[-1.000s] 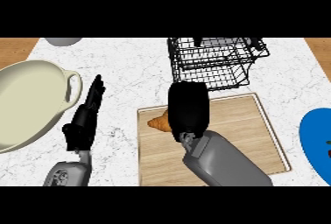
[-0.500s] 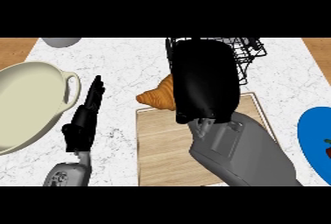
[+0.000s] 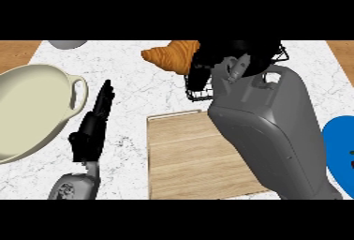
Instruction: Pick the croissant from the tray and place it in the tiered basket
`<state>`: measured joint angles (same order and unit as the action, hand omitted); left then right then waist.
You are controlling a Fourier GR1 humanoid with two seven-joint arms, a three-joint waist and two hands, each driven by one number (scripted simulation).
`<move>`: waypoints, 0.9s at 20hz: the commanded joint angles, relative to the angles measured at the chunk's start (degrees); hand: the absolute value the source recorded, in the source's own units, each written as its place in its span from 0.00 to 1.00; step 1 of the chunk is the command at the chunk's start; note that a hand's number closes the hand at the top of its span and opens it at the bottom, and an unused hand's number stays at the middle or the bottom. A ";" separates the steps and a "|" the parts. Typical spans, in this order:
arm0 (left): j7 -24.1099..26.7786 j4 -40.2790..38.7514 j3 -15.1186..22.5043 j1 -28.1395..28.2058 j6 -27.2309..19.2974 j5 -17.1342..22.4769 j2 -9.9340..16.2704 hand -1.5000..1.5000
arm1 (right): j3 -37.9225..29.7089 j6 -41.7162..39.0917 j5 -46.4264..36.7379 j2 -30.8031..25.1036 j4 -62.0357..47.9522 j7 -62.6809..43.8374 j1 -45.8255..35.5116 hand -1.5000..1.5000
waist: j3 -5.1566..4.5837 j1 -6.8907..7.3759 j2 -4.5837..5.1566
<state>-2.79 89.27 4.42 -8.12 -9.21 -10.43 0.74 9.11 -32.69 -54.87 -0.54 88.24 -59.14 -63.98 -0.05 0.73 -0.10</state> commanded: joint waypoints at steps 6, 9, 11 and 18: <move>-1.10 0.73 -0.38 -1.03 0.48 1.15 0.84 0.50 | -5.01 6.52 -6.44 -1.79 -16.94 1.83 -7.91 1.00 | 0.00 0.24 0.27; -1.58 2.23 2.25 0.71 -2.32 -1.59 -0.68 0.50 | -7.71 8.80 -6.78 -6.48 -22.69 8.48 -7.99 1.00 | 0.02 0.40 0.34; 1.37 -3.26 -0.36 -2.41 -0.96 0.05 0.18 0.50 | -7.27 8.45 -7.47 -6.36 -22.59 9.04 -8.36 1.00 | 0.01 -0.23 0.28; 0.58 -0.97 -0.70 -0.95 -0.35 0.50 0.73 0.50 | -7.29 16.92 -10.68 -7.77 -34.03 15.06 -5.20 1.00 | 0.02 0.02 0.34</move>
<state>-3.12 89.99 4.17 -8.37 -8.88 -9.50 1.84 2.05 -19.18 -64.28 -8.71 59.36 -45.25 -69.82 -0.02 0.85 0.22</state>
